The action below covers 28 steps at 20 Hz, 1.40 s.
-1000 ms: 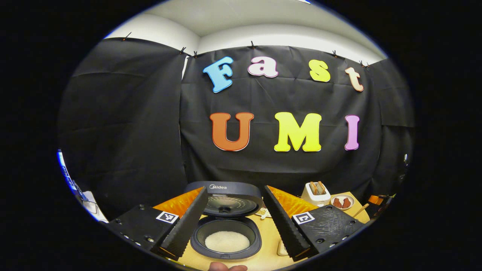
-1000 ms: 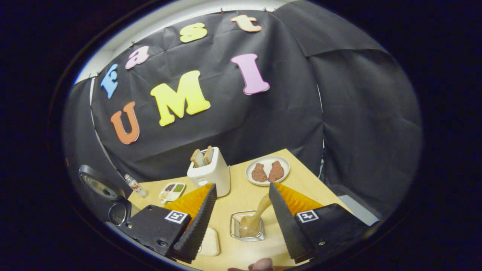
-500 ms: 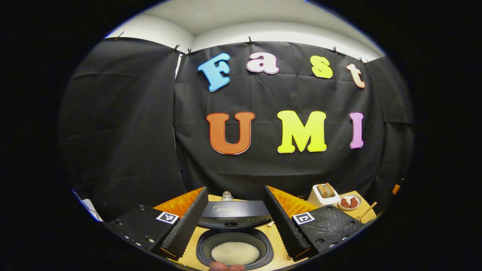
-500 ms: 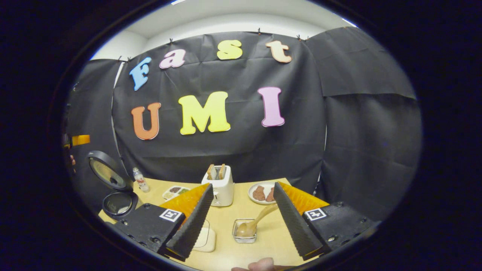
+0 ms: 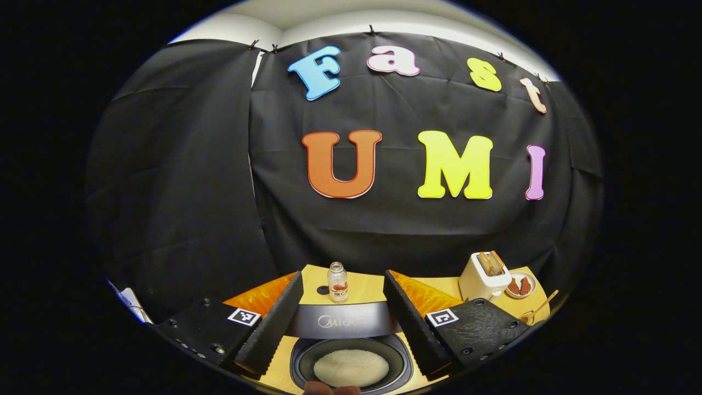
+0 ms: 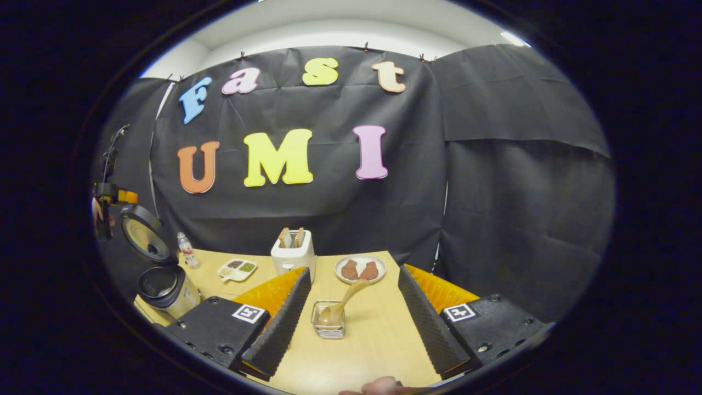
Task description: Close the left gripper, press the button to open the rice cooker; take a wooden spoon from the chopstick holder with the right hand, scoop a spoonful of rice and pour it into the rice cooker, then put the wooden spoon back into the chopstick holder.
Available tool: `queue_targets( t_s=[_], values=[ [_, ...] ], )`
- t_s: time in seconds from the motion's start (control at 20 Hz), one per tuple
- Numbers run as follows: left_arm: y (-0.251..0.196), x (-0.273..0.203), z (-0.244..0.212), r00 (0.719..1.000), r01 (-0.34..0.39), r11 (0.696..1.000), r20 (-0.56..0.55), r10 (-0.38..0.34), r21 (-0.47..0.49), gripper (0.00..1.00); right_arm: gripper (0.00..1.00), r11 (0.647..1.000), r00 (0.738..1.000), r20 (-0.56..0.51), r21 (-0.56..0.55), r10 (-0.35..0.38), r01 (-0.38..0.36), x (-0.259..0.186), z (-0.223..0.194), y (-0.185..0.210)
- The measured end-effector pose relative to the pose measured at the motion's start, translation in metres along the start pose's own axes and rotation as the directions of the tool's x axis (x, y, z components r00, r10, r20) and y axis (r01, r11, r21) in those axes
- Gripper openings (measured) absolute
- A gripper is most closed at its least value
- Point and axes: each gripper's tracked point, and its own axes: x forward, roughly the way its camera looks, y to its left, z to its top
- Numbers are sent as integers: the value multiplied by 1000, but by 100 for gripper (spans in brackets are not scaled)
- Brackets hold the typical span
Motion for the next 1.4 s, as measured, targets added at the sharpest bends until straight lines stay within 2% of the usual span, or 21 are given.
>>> queue_targets(
  t_s=[0.25,0.5,0.9,1.2,1.4],
  values=[
    [-3,-7,-13,997,26,999,-65,-28,-25,98,99,999,1000,-7,29,19,-18,3,3,5],
    [-8,-38,-44,984,56,998,-170,-62,-40,98,99,994,994,-17,13,107,-107,16,1,41],
    [-18,-84,-126,934,70,996,-347,-83,-49,97,99,979,978,-63,-25,199,-201,26,-13,80],
    [-25,-92,-166,896,51,994,-435,-87,-92,97,100,968,967,-70,-43,245,-248,34,-11,103],
    [-22,-98,-195,872,52,995,-482,-88,-88,97,100,963,963,-78,-60,256,-261,35,-13,112]
  ],
)
